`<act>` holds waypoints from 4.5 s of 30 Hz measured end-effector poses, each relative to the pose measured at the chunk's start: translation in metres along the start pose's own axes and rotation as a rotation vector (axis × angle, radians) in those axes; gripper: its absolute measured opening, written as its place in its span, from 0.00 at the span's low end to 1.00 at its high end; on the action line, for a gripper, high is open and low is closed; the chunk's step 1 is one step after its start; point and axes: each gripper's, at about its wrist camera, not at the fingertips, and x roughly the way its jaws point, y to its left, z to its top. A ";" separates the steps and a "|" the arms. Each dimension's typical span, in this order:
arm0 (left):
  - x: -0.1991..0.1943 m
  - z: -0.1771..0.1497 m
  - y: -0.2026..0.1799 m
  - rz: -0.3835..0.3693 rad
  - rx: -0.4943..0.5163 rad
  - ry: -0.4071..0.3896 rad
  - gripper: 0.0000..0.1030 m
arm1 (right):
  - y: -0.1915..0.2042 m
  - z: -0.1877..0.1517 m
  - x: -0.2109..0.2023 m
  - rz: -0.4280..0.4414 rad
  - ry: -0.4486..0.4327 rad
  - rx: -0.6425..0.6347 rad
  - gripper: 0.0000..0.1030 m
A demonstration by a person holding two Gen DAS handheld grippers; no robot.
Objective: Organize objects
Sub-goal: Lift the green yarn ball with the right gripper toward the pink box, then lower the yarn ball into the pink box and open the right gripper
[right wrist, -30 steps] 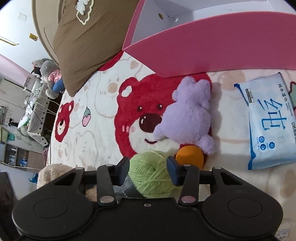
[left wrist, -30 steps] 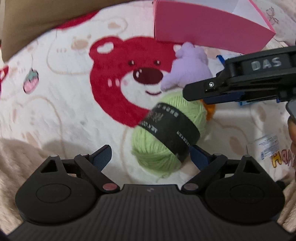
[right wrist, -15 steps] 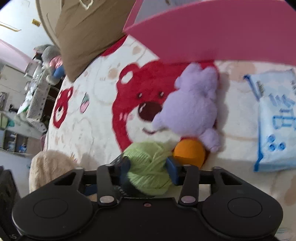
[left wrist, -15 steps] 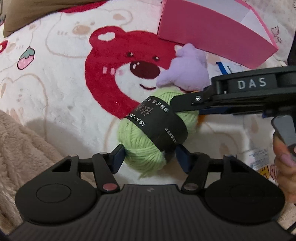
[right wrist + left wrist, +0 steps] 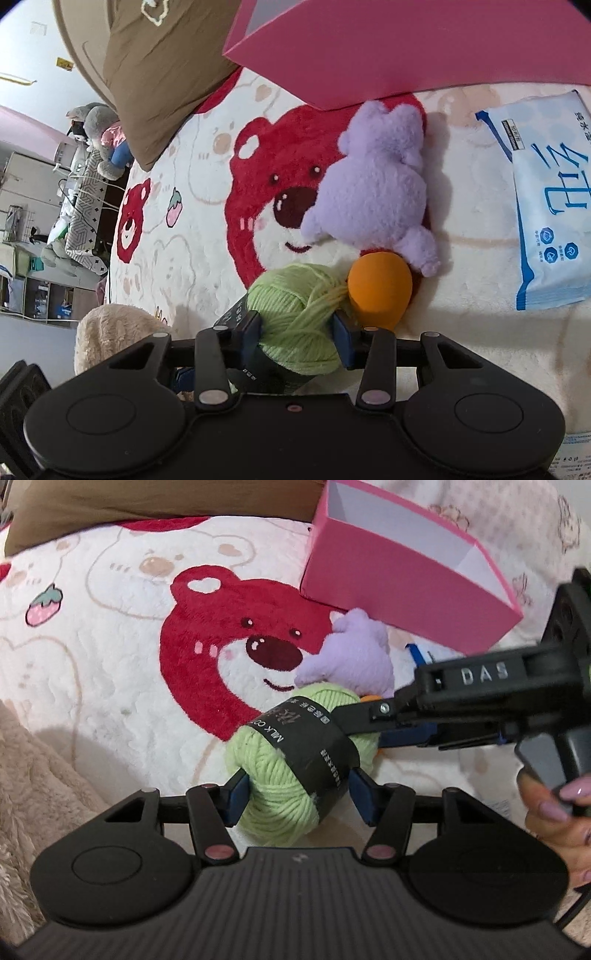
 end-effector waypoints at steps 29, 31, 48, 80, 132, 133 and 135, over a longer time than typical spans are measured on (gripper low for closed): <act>-0.074 0.014 -0.041 -0.172 0.245 -0.172 0.56 | 0.035 -0.053 -0.097 -0.008 -0.252 0.060 0.47; -0.077 0.020 -0.050 -0.168 0.278 -0.181 0.56 | 0.036 -0.051 -0.105 -0.011 -0.266 0.068 0.47; -0.085 0.125 -0.104 -0.209 0.371 -0.293 0.56 | 0.061 0.025 -0.183 -0.068 -0.437 0.034 0.47; 0.131 0.246 -0.182 -0.204 0.442 -0.154 0.56 | -0.071 0.178 -0.171 -0.299 -0.521 0.204 0.46; 0.201 0.280 -0.185 -0.194 0.293 0.014 0.55 | -0.066 0.156 -0.160 -0.552 -0.471 0.002 0.45; 0.202 0.280 -0.184 -0.192 0.294 0.018 0.54 | -0.062 0.157 -0.155 -0.555 -0.467 -0.022 0.45; 0.203 0.280 -0.182 -0.204 0.274 0.032 0.54 | -0.054 0.158 -0.143 -0.569 -0.458 -0.079 0.46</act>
